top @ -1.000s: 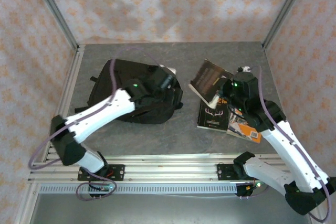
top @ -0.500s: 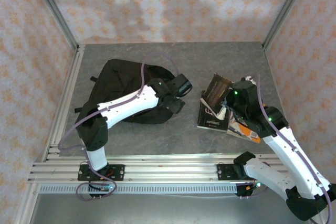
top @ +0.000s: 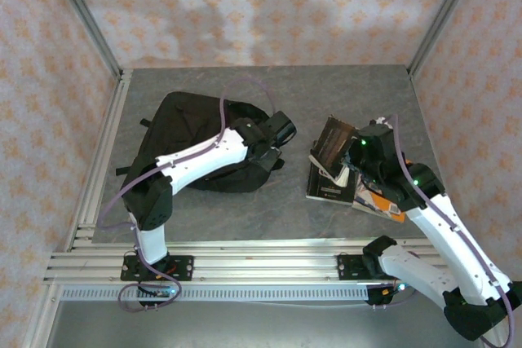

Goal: Pack the student bag
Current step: Open the student bag at the center of the table.

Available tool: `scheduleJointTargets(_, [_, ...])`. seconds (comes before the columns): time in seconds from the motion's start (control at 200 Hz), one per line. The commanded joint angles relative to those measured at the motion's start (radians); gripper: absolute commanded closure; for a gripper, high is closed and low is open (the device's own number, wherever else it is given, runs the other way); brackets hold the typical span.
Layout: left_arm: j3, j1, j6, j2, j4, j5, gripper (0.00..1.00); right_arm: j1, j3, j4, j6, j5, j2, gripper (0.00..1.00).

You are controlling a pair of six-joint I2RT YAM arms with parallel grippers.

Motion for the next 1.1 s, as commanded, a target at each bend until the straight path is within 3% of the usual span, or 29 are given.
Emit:
scheduleJointTargets(0.0, [-0.015,0.041,-0.035,-0.137,-0.012,0.004,1.00,-0.002,0.019,0.100,-0.043,-0.030,-0.007,1.00])
scheduleJointTargets(0.2, [-0.137,0.118,-0.155,-0.349,0.087,0.131,1.00,-0.002,0.025,0.236,-0.055,-0.193,0.008,1.00])
scheduleJointTargets(0.38, [-0.254,0.123,-0.251,-0.520,0.193,0.152,1.00,-0.002,0.061,0.301,0.014,-0.339,0.092,1.00])
scheduleJointTargets(0.59, [-0.364,0.123,-0.342,-0.644,0.310,0.264,1.00,-0.002,0.071,0.388,0.180,-0.477,0.223,1.00])
scheduleJointTargets(0.781, [-0.413,0.123,-0.344,-0.685,0.325,0.323,1.00,-0.002,0.029,0.588,0.414,-0.598,0.375,1.00])
scheduleJointTargets(0.886, [-0.376,0.124,-0.331,-0.667,0.255,0.305,0.67,-0.001,0.019,0.728,0.527,-0.672,0.448,1.00])
scheduleJointTargets(0.971, [-0.323,0.126,-0.316,-0.654,0.186,0.229,0.45,0.001,0.054,0.721,0.513,-0.682,0.466,1.00])
scheduleJointTargets(1.041, [-0.268,0.140,-0.313,-0.631,0.113,0.144,0.34,0.001,0.079,0.678,0.476,-0.676,0.463,1.00])
scheduleJointTargets(1.096, [-0.233,0.157,-0.297,-0.603,0.077,0.132,0.31,0.001,0.089,0.654,0.454,-0.677,0.459,1.00])
